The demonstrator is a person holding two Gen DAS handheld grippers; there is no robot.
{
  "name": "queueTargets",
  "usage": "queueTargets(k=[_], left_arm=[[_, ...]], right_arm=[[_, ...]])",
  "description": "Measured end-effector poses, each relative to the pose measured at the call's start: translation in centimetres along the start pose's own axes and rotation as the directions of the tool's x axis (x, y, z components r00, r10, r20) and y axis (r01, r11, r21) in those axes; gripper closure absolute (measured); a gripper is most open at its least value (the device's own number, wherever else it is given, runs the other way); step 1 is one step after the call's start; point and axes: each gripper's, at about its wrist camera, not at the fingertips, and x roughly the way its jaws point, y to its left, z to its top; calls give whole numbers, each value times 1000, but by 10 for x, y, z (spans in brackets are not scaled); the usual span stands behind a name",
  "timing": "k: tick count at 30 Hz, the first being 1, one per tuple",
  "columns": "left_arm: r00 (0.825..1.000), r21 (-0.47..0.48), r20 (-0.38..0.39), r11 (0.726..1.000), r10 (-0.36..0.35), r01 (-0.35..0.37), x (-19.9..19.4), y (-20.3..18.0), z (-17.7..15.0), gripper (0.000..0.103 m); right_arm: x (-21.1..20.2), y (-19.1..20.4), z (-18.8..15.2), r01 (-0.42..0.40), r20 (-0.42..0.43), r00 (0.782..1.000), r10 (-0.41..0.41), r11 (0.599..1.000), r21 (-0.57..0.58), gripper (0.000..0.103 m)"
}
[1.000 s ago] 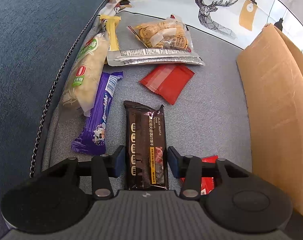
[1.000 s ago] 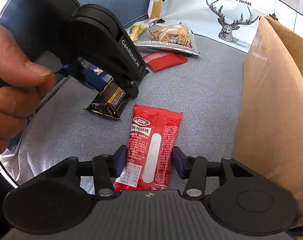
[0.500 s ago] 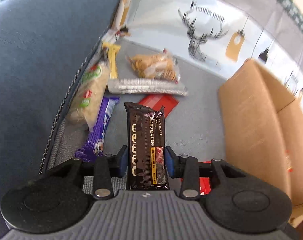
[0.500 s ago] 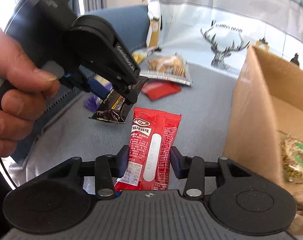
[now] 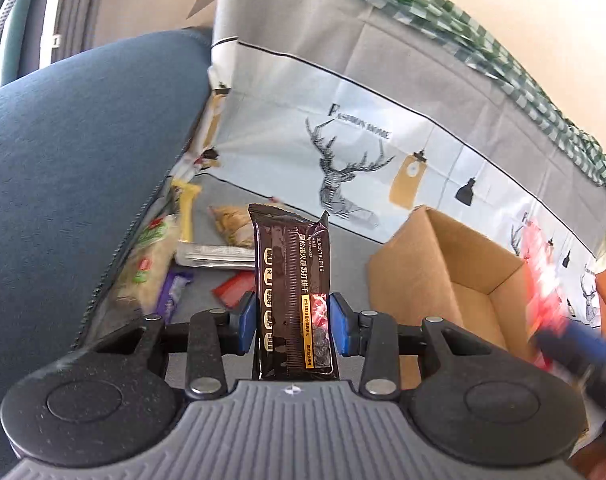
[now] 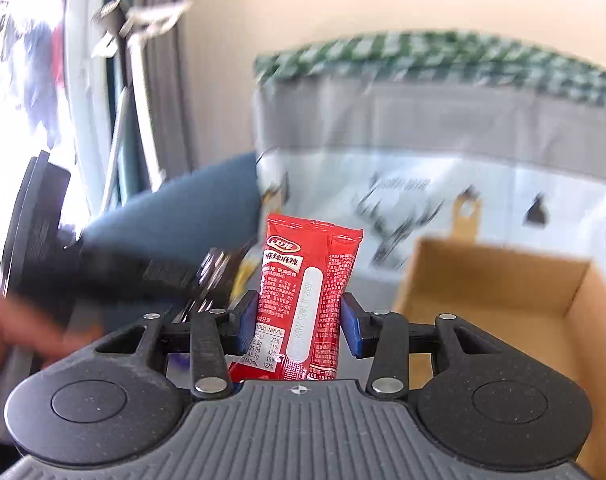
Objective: Organize snacks
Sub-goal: 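Lift the chocolate bar and red wafer pack over the box with both tools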
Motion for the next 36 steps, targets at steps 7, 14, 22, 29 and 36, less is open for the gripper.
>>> queueTargets(k=[7,14,22,29,36], left_arm=[[999,22,4,999,-38,38,9,-28,-7,61],[994,28,47,995,-99,97,15,-66,-17,61],[977,120,92,976,-195,183,15,-116,-32,61],[964,176,58,953,-259,246,24,-149,-50,61],[954,225,20,931,-299,287,30,-170,-65,61]], right_arm=[[-5,-86,18,140,30,990,-141,990,28,58],[-11,-129,-8,252,-37,968,-250,962,101,58],[-23,-153,-18,326,-44,945,-323,941,89,58],[-33,-173,-25,375,-55,927,-371,922,100,58],[-29,-179,-28,396,-75,918,-390,911,117,58]])
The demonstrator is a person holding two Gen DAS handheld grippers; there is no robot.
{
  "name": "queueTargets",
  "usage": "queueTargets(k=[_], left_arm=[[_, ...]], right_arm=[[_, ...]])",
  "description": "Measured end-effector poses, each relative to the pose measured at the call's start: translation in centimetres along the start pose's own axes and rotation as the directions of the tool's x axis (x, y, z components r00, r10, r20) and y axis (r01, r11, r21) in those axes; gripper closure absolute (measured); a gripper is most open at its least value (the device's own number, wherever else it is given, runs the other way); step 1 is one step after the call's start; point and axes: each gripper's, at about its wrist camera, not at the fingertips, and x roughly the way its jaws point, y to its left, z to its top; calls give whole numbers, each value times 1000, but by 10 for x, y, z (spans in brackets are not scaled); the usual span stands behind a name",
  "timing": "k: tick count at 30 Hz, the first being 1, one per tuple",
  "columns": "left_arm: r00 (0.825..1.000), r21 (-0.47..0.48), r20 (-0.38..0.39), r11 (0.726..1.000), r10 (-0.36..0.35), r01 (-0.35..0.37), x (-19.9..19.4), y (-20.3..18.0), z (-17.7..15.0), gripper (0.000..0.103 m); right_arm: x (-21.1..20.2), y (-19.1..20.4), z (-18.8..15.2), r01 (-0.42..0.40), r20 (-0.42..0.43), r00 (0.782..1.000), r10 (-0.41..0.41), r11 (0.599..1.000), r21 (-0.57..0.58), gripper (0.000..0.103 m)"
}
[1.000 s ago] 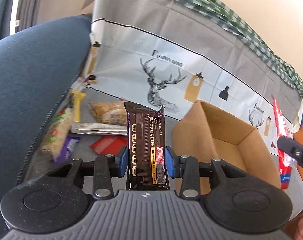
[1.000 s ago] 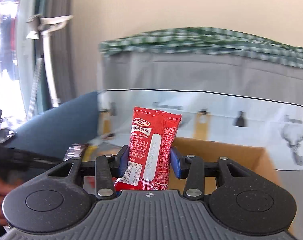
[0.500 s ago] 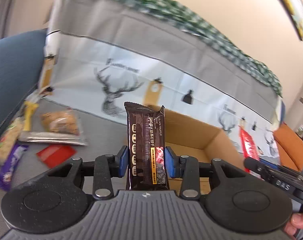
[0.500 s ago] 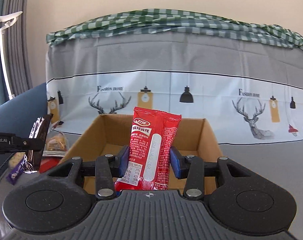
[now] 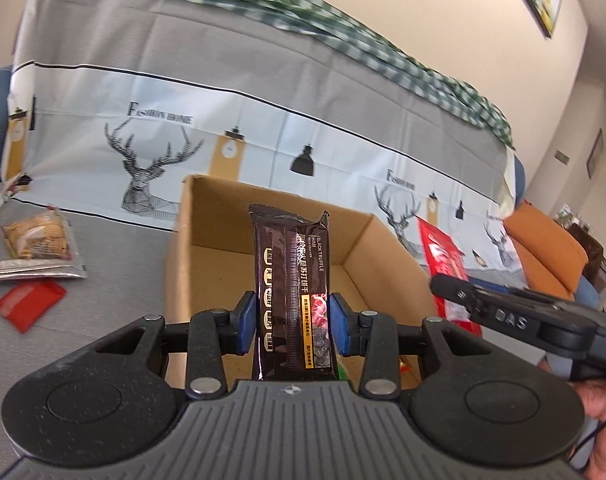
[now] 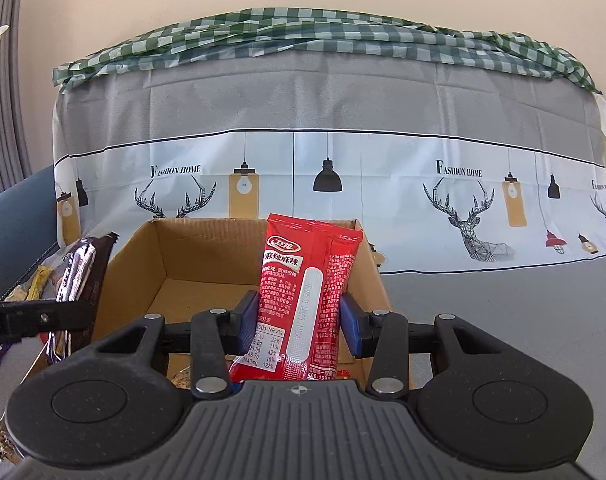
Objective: Organize snacks
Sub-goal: 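Lift the chocolate bar and red wafer pack over the box with both tools, then lower the chocolate bar and red wafer pack into the box and open both tools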
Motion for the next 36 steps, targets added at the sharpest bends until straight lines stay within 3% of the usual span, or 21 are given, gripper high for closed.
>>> queueTargets(k=[36], left_arm=[[997,65,-37,996,-62,64,9,-16,-13,61]], right_arm=[[8,11,-1,23,-3,1000,-23,1000,-15,59]])
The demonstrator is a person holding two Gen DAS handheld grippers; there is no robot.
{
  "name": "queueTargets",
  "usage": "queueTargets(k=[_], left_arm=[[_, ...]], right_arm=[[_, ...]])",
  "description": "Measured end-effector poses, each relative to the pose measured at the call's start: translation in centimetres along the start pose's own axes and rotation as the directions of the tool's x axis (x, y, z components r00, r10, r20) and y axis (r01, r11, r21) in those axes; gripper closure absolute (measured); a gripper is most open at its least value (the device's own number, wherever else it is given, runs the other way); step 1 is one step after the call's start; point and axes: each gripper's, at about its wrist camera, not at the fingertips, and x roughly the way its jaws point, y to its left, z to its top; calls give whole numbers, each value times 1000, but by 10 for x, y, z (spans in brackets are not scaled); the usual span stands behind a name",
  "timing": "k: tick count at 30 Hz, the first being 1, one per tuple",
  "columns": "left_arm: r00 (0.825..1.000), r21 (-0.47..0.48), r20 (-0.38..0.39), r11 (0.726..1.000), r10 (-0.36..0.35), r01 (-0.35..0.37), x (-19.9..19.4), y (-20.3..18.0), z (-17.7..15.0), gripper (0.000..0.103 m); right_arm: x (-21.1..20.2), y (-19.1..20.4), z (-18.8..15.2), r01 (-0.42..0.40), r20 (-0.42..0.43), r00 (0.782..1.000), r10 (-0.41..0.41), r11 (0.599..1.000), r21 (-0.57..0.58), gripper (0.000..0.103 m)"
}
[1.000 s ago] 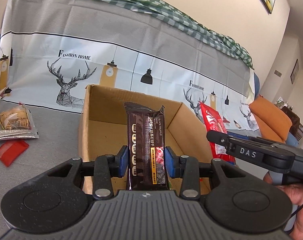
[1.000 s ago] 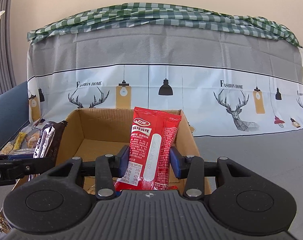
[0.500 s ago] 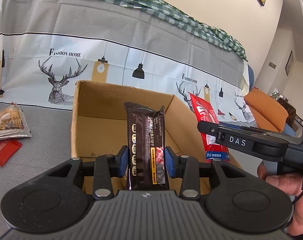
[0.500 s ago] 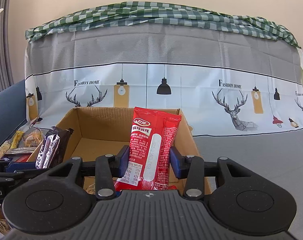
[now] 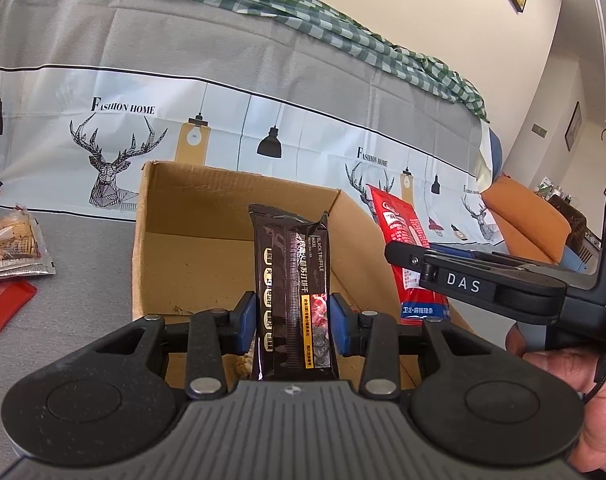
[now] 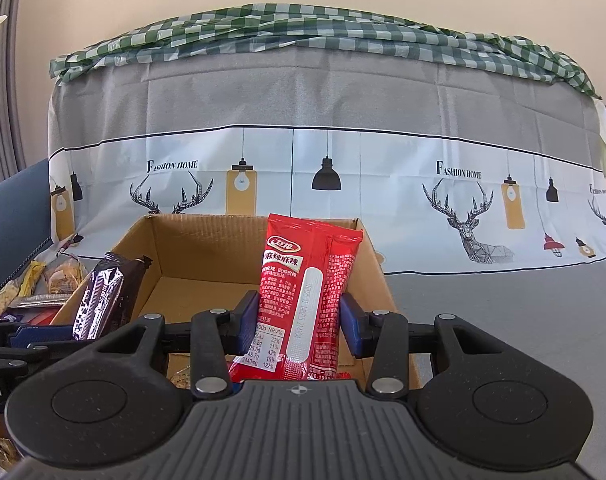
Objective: Organize snacks
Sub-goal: 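Lower the chocolate bar and red wafer pack into the box and open both tools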
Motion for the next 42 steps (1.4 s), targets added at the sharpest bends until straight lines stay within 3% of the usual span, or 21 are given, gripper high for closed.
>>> queueTargets(k=[42], left_arm=[[1000,9,3,1000,-20,20,1,-5,0,61]], right_arm=[[1,3,-2,-1,-5,1000,1,1000,-18,58]])
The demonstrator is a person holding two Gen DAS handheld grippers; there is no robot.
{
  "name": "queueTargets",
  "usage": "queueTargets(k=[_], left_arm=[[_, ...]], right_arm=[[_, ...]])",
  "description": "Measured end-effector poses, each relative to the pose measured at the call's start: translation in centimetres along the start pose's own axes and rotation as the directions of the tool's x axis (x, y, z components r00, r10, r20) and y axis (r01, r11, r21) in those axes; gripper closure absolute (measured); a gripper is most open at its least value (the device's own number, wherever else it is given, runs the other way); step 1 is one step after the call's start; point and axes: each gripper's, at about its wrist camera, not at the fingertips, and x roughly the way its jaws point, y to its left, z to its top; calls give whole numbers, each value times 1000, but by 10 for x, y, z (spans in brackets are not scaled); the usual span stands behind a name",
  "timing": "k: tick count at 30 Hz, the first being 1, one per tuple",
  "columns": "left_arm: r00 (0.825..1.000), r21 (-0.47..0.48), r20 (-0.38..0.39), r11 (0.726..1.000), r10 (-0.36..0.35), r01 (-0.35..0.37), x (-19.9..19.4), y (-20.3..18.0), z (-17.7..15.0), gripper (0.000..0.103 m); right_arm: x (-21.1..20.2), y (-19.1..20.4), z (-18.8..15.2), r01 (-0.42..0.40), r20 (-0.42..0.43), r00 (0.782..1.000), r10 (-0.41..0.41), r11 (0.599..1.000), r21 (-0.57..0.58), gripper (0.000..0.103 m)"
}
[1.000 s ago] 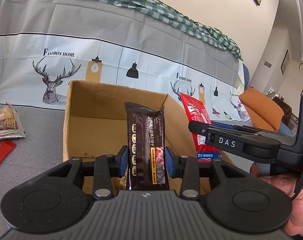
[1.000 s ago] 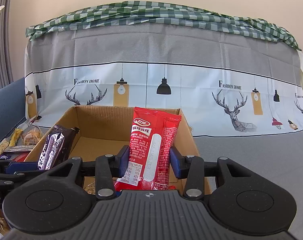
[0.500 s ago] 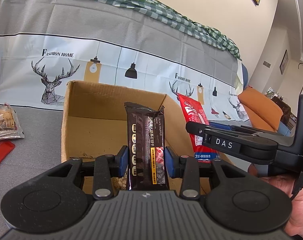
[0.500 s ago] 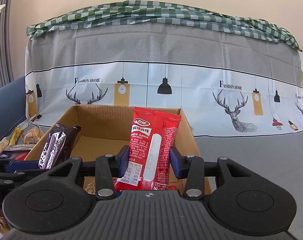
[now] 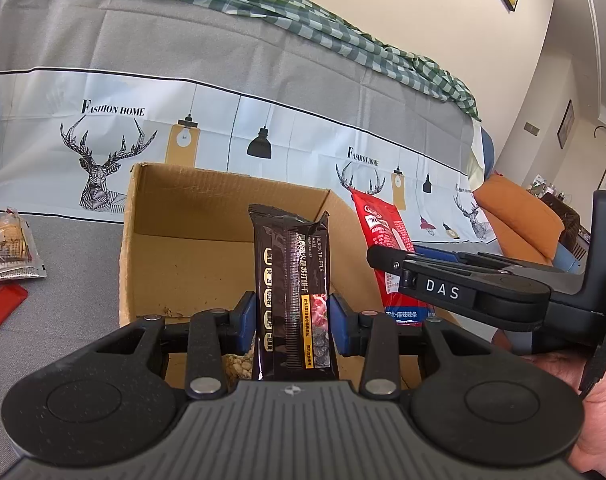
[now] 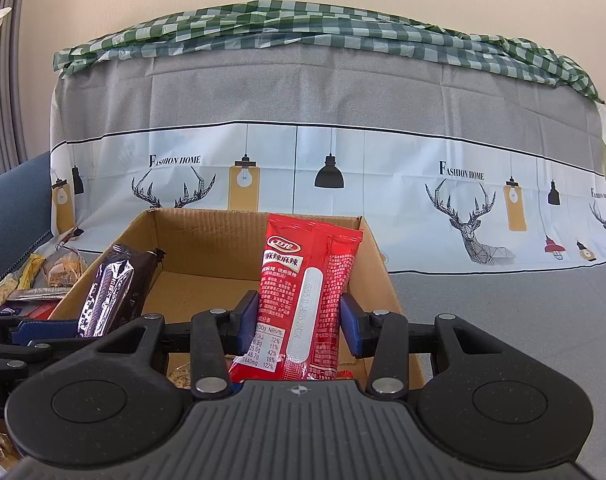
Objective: Organize snacks
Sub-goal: 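Lower the chocolate bar and red wafer pack into the box and open both tools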
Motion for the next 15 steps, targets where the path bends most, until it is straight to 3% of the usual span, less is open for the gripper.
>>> queueTargets(k=[12,15], left_arm=[[1000,-5,1,1000,-12,12,-1,-2,1,61],[1000,-19,0,1000,-22,22,-1,-1,2,46]], right_arm=[[2,0,0,-1,-10,1000,1,1000,-4,58],[4,0,0,8,-21,1000,-9,1000,-4,52]])
